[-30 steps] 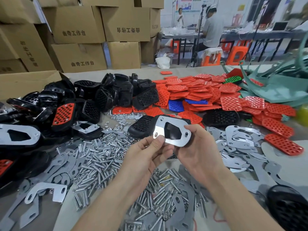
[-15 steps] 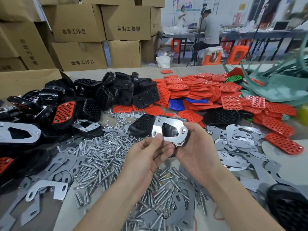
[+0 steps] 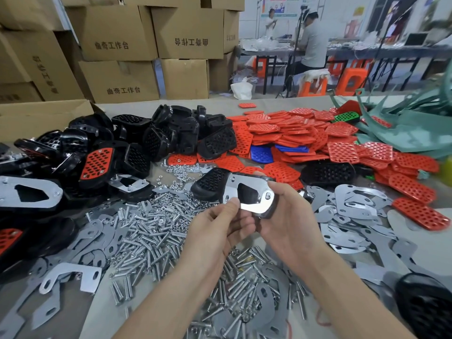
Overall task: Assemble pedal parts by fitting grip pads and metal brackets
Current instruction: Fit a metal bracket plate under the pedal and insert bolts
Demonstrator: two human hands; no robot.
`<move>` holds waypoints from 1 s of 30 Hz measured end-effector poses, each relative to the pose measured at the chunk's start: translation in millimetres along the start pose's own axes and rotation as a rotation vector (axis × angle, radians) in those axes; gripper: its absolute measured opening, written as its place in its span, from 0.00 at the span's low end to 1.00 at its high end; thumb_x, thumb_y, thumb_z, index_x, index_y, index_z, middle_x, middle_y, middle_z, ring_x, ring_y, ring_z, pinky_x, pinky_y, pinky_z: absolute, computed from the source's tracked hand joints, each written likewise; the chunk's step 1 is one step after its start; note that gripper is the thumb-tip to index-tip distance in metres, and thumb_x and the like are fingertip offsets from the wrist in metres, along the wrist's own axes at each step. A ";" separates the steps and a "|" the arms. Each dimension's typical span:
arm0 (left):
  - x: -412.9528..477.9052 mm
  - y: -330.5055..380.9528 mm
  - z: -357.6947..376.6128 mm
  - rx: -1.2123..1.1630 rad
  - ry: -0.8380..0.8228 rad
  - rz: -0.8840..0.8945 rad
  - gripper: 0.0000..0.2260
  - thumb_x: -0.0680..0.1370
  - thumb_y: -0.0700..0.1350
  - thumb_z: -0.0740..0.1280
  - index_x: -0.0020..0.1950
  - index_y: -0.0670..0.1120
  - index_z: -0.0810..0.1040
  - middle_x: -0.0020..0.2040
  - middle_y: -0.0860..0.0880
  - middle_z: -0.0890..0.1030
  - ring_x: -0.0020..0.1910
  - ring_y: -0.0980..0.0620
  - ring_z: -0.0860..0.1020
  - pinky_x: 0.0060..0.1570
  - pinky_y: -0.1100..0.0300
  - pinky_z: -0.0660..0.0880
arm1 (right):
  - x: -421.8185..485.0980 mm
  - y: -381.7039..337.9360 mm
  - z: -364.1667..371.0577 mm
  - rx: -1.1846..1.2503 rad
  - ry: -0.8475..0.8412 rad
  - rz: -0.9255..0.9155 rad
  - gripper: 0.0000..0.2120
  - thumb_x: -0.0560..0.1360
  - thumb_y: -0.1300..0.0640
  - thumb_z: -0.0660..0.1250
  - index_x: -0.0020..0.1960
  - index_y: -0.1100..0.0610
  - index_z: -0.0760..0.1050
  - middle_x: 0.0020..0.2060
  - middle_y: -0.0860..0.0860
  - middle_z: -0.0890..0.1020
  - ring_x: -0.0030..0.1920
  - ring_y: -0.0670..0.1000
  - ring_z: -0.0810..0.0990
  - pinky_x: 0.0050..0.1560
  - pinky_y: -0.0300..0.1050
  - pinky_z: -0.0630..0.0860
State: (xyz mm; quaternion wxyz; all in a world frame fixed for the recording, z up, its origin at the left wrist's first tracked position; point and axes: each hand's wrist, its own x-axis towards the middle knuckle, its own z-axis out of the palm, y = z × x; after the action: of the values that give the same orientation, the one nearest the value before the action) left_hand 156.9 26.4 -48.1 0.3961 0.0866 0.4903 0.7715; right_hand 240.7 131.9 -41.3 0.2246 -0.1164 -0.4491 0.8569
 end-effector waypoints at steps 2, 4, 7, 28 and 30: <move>-0.5 0.7 0.1 0.012 -0.003 -0.002 0.10 0.79 0.42 0.70 0.49 0.34 0.80 0.38 0.42 0.84 0.35 0.50 0.83 0.36 0.62 0.81 | 0.6 0.3 0.1 0.002 0.010 -0.008 0.13 0.75 0.50 0.65 0.47 0.55 0.86 0.43 0.57 0.81 0.39 0.54 0.77 0.39 0.47 0.76; -1.3 2.1 0.3 0.014 -0.010 -0.001 0.10 0.78 0.43 0.71 0.49 0.35 0.80 0.38 0.42 0.83 0.35 0.50 0.82 0.36 0.62 0.81 | 1.0 0.8 -0.7 0.038 0.037 -0.010 0.12 0.75 0.51 0.65 0.46 0.54 0.86 0.45 0.58 0.82 0.41 0.56 0.76 0.42 0.49 0.74; -2.3 3.6 0.8 -0.015 -0.012 -0.007 0.09 0.77 0.42 0.71 0.50 0.37 0.76 0.39 0.42 0.83 0.35 0.49 0.82 0.36 0.61 0.81 | 1.9 1.5 -1.4 0.063 0.060 -0.006 0.10 0.73 0.52 0.68 0.48 0.54 0.86 0.50 0.60 0.81 0.48 0.60 0.74 0.46 0.51 0.73; 1.6 4.8 -1.0 0.131 -0.083 0.093 0.18 0.70 0.47 0.75 0.55 0.40 0.76 0.30 0.49 0.68 0.27 0.53 0.67 0.27 0.60 0.74 | 4.7 0.0 -9.1 0.070 0.091 -0.033 0.18 0.71 0.62 0.74 0.60 0.62 0.78 0.57 0.63 0.84 0.57 0.61 0.85 0.59 0.54 0.83; 1.6 4.2 -0.4 0.174 -0.084 0.105 0.18 0.70 0.48 0.74 0.54 0.40 0.76 0.31 0.48 0.69 0.28 0.53 0.68 0.28 0.60 0.75 | 5.9 2.6 -11.6 0.053 0.080 -0.053 0.19 0.71 0.66 0.73 0.62 0.62 0.77 0.55 0.63 0.85 0.54 0.60 0.86 0.57 0.54 0.83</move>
State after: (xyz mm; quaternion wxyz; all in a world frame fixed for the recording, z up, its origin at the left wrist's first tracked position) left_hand 153.4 26.4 -45.3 0.3665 0.1782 0.5332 0.7414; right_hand 239.5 141.8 -50.1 0.2678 -0.1328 -0.4197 0.8570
